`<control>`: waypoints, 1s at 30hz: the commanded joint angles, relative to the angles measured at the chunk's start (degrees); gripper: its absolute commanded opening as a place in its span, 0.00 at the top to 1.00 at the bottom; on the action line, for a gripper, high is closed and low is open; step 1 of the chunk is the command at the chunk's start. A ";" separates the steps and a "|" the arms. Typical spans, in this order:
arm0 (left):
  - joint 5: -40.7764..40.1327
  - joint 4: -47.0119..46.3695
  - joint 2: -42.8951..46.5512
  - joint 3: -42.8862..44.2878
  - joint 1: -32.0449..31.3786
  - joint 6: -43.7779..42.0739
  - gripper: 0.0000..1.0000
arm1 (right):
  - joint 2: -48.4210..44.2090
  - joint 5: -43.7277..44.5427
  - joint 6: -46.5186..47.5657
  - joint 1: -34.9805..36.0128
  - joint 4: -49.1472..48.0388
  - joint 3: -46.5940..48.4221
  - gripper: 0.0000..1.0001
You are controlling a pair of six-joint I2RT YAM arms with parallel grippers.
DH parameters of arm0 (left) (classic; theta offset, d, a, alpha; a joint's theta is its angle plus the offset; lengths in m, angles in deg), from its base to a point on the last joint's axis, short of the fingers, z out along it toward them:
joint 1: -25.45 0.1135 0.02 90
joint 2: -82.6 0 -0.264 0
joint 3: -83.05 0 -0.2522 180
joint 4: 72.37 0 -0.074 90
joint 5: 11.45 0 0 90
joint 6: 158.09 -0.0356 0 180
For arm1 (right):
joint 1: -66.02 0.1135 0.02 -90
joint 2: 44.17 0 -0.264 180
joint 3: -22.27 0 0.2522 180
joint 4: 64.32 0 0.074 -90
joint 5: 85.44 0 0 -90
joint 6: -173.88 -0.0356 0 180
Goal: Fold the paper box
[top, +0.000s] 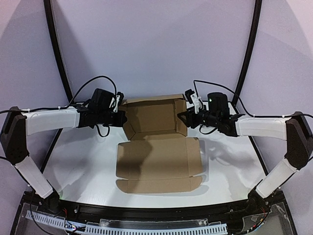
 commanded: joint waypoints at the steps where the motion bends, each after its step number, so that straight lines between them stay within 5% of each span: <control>1: 0.98 -4.73 1.50 -0.57 -1.63 -6.37 0.99 | 1.99 6.86 0.98 -0.43 -8.17 -3.94 0.49; 11: -4.35 -7.42 -3.23 -0.42 -3.26 -10.51 0.94 | 7.95 19.63 0.86 2.88 -22.36 -12.48 0.56; 22: -6.35 -4.10 -1.07 -0.50 -4.29 -9.07 0.36 | 9.90 25.02 -1.20 2.90 -26.50 -14.01 0.63; 27: 1.28 0.50 6.35 0.53 -4.41 -7.96 0.06 | 9.88 25.65 -1.11 2.88 -25.98 -13.99 0.63; 30: 7.29 4.49 9.52 3.36 -4.80 -7.39 0.01 | 10.28 25.53 -1.30 2.90 -25.53 -13.68 0.63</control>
